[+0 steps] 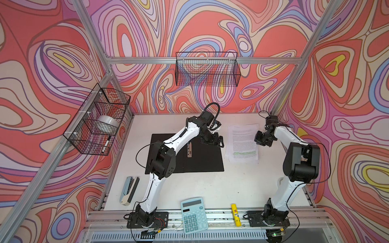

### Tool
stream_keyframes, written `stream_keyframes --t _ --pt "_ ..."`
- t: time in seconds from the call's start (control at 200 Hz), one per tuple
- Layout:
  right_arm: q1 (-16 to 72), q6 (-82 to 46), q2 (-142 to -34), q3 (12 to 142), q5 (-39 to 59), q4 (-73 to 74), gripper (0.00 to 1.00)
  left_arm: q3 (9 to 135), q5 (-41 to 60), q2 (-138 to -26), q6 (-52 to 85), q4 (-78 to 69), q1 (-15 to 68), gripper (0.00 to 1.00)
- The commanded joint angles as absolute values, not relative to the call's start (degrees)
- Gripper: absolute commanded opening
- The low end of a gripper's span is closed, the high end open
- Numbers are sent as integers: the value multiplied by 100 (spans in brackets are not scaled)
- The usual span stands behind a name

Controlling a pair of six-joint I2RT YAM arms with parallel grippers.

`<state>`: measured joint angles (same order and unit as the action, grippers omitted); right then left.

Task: Put the files into the folder
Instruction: 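Raise the papers upright with the right gripper while the left gripper nears them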

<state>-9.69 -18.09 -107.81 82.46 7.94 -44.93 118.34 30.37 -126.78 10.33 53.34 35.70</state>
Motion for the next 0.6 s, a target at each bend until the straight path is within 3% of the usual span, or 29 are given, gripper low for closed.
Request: stream_keyframes --t 0.0,0.596 --pt "-973 -1841 -10533 8508 1186 -4618 0 11782 2861 -12386 888 5550 3578 96" --pt "-976 -1987 -10360 9047 1624 -5021 0 11355 3396 -12384 1370 5260 3533 99"
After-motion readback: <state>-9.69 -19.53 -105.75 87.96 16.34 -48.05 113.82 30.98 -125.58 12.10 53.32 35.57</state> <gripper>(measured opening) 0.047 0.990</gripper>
